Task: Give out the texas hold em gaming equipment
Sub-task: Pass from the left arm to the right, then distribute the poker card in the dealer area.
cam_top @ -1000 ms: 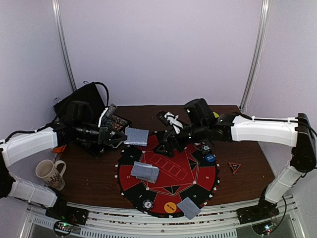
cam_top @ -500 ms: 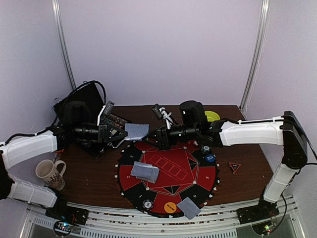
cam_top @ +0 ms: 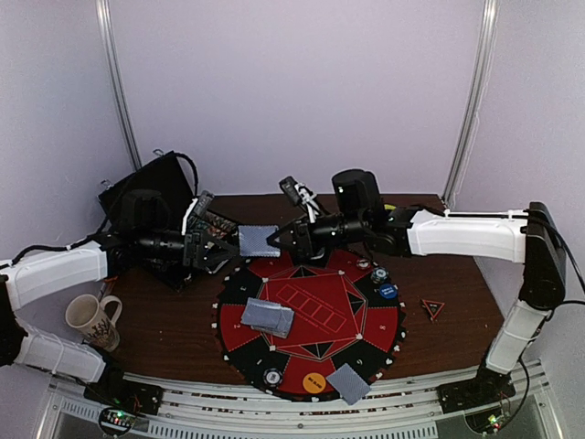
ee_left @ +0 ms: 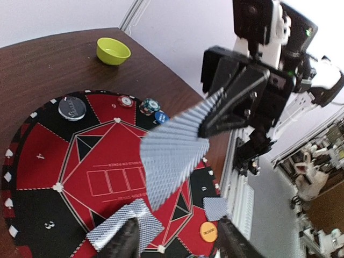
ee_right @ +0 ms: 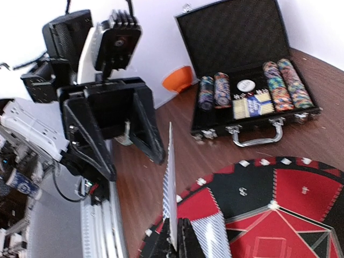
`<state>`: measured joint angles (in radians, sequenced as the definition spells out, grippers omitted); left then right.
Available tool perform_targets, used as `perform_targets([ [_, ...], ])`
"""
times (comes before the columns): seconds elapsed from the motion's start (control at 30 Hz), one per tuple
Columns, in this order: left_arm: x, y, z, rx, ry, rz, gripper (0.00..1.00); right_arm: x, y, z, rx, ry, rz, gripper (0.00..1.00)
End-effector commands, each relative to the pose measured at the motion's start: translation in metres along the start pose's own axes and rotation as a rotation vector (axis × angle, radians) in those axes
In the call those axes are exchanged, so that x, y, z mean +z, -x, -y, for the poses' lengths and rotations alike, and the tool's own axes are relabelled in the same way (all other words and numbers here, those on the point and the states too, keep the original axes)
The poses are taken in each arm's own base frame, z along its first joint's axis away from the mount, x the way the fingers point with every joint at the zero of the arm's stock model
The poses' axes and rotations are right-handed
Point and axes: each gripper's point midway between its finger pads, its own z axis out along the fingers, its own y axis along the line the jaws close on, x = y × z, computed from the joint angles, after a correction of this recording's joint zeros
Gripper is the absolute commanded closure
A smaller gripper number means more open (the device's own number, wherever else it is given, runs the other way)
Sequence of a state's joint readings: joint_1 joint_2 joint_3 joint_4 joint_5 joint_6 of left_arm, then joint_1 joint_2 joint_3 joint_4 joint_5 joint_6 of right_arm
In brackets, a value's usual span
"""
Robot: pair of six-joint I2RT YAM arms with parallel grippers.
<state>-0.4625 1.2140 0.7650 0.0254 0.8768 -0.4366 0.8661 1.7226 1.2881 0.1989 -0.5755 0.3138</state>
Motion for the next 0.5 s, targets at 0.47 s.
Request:
perform_targets([
  [0.47, 0.014, -0.033, -0.069, -0.083, 0.247, -0.158, 0.29, -0.159, -0.148, 0.168, -0.013, -0.597, -0.996, 1.0],
])
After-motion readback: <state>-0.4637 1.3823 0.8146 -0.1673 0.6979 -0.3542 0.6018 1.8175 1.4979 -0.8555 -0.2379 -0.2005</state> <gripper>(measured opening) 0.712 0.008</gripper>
